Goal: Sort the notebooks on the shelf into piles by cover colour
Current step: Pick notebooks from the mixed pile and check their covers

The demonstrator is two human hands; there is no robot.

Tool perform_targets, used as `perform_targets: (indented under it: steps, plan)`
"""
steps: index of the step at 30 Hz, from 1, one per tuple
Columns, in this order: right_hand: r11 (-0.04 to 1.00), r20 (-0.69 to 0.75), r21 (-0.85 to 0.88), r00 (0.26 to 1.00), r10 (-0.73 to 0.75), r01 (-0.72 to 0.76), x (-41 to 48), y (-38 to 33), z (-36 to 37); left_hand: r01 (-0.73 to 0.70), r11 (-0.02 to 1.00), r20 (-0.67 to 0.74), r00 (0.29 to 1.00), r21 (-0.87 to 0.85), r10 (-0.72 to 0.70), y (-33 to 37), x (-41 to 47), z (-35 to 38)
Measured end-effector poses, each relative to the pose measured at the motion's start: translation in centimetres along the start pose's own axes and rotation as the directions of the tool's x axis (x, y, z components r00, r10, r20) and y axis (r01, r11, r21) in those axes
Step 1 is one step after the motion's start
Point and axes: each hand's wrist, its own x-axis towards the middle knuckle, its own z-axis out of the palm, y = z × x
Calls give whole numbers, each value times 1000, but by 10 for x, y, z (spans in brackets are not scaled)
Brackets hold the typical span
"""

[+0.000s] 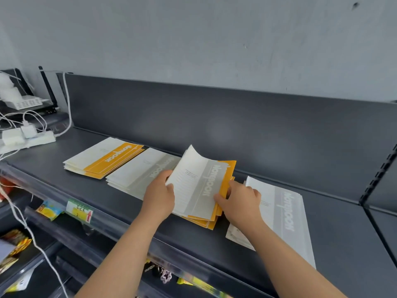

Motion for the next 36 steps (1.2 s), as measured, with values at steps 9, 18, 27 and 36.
perform_targets:
  steps: [9,18,27,36]
  plan:
    - [965,19,-247,995,101,-94,10,-16,5,-42,999,-2,999,20,42,-24,24,-8]
    - [938,-3,329,993,117,-109,20,-91,41,17,866,67,998,-499,19,-51,68,-66]
    - [962,-72,242,986,151,-129,44,-152,94,-146,978,61,986,-145,157,-111,109,-104]
    - [988,-69,-42,987,144,-147,46,-168,113,-229,951,126,970,206,206,-143,126,-102]
